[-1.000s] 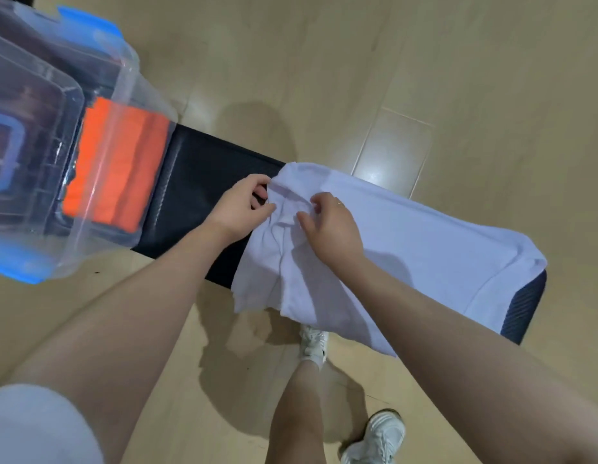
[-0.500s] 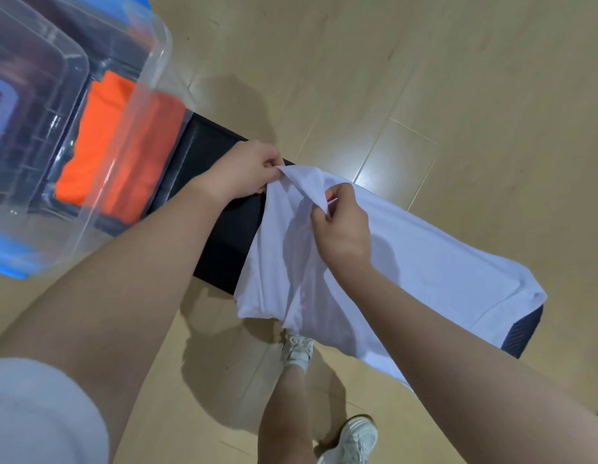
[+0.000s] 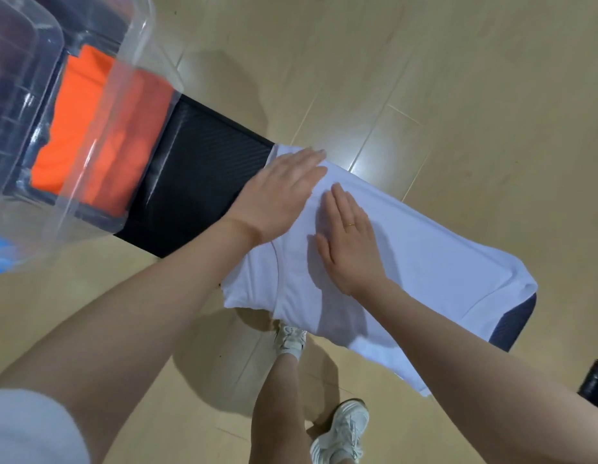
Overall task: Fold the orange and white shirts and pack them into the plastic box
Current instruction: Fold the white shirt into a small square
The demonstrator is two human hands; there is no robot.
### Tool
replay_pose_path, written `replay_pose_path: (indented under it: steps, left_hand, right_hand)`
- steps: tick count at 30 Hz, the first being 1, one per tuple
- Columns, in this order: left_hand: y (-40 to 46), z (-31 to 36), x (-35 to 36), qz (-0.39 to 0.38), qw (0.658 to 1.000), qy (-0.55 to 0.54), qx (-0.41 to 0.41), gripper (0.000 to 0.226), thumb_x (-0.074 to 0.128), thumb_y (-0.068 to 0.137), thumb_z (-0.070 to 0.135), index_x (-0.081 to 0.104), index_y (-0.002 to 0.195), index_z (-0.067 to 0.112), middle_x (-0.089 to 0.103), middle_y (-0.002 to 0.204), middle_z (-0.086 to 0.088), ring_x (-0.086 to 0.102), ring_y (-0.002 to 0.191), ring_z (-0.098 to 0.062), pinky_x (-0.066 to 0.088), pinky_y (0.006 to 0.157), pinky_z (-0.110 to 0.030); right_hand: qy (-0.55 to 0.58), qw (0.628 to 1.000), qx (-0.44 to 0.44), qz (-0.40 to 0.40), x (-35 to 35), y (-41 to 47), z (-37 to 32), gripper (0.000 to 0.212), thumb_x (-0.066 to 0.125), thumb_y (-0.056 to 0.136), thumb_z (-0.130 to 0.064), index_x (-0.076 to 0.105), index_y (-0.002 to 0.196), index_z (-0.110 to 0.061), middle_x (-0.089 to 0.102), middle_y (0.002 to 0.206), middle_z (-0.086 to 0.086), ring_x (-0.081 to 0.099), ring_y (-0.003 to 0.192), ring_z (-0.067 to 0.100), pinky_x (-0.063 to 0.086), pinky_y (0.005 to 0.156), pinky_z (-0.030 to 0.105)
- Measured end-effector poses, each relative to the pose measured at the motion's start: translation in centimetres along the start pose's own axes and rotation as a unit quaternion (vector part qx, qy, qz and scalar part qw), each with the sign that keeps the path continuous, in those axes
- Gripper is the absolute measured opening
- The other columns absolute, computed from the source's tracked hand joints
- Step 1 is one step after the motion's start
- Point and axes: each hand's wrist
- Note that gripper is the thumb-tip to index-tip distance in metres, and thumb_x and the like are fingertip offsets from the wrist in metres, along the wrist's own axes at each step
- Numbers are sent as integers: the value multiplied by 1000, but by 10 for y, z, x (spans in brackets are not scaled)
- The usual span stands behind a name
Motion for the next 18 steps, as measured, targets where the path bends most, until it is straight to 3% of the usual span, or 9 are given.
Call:
replay_pose_path:
  steps: [1, 3, 5, 9, 13, 15, 18]
  left_hand:
    - [1, -1, 10, -30, 996, 71, 32, 48, 30, 92, 24, 50, 130, 4, 47, 141, -13, 47, 130, -25, 37, 107, -34]
    - [3, -7, 21, -104, 987, 117, -29, 60, 25, 97, 38, 22, 146, 3, 20, 155, -14, 22, 143, -24, 16, 117, -33]
    - [3, -12, 23, -114, 981, 121, -104, 71, 17, 94, 47, 1, 148, 4, 0, 159, -11, 3, 147, -23, 0, 118, -32]
    - [8, -3, 20, -129, 968, 151, -151, 75, 13, 93, 53, -8, 148, 6, -8, 158, -9, -6, 147, -20, -4, 118, -33]
    - [20, 10, 12, -161, 945, 210, -191, 75, 10, 95, 54, -11, 147, 5, -10, 158, -8, -6, 147, -19, -3, 118, -34]
    - [26, 23, 3, -186, 929, 270, -173, 71, 9, 97, 51, -12, 146, 4, -10, 158, -9, -6, 147, -21, -1, 118, -35]
    - [28, 65, 0, -191, 941, 266, -90, 66, 17, 100, 41, -10, 147, 4, -8, 158, -10, -3, 147, -23, 1, 118, -36]
  right_hand:
    - [-28, 999, -9, -30, 2, 0, 6, 68, 16, 90, -46, 11, 149, -11, 6, 158, 9, 3, 146, 24, 0, 117, 39]
    - [-67, 996, -18, -51, 5, 3, 17, 70, 11, 88, -51, 2, 149, -19, -4, 159, 3, -10, 144, 17, -10, 114, 36]
    - [-99, 994, 5, -44, 3, 3, 31, 69, 12, 88, -53, 1, 149, -24, -7, 159, 1, -11, 145, 20, -10, 114, 39]
    - [-100, 989, 103, -38, -14, -17, 69, 68, 15, 90, -56, -1, 149, -27, -8, 159, 2, -7, 147, 27, -5, 115, 44]
    - [-82, 960, 255, -86, -39, -53, 118, 65, 22, 96, -52, -9, 148, -29, -13, 159, -1, -12, 146, 20, -7, 117, 46]
    - [-66, 949, 285, -120, -53, -69, 144, 63, 23, 96, -50, -4, 149, -28, -5, 160, 0, -5, 147, 19, -5, 116, 46]
    - [-16, 944, 298, -137, -82, -79, 175, 49, 31, 98, -40, 32, 140, -15, 33, 149, 11, 28, 138, 26, 17, 111, 43]
Point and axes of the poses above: each hand's wrist, its own y-axis towards the middle knuckle, its own x-axis out of the palm, z = x × y
